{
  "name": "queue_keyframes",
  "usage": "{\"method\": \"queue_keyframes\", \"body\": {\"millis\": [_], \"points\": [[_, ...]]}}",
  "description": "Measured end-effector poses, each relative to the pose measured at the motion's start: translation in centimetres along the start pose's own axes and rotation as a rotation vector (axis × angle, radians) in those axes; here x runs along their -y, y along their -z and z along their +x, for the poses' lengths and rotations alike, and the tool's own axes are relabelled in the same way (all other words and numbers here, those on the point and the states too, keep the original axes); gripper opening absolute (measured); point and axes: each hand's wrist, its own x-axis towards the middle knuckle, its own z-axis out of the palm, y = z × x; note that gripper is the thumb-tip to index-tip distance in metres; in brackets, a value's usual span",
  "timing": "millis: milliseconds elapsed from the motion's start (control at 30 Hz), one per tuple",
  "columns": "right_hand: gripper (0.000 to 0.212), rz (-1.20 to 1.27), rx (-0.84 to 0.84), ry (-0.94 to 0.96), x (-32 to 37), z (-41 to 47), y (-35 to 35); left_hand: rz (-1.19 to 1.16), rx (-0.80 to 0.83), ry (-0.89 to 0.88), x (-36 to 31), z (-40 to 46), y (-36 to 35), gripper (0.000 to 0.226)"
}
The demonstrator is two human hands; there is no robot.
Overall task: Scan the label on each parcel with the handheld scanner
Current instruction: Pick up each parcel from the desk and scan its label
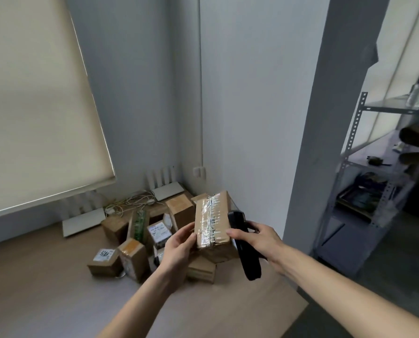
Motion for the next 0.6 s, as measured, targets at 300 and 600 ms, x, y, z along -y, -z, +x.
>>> {"method": "queue_keyframes", "body": {"millis": [300,600], "points": [[0.041,-0.045,0.043,0.078,1.5,-2.3,3.0,0.256,-0.117,-0.124,-1.5,-2.4,-2.2,0.035],[0.055,-0.129,0.042,0.138,2.4,-4.3,7.2,0.255,0.073,-0.156,-2.7,-4.7,-7.3,0.017]]}}
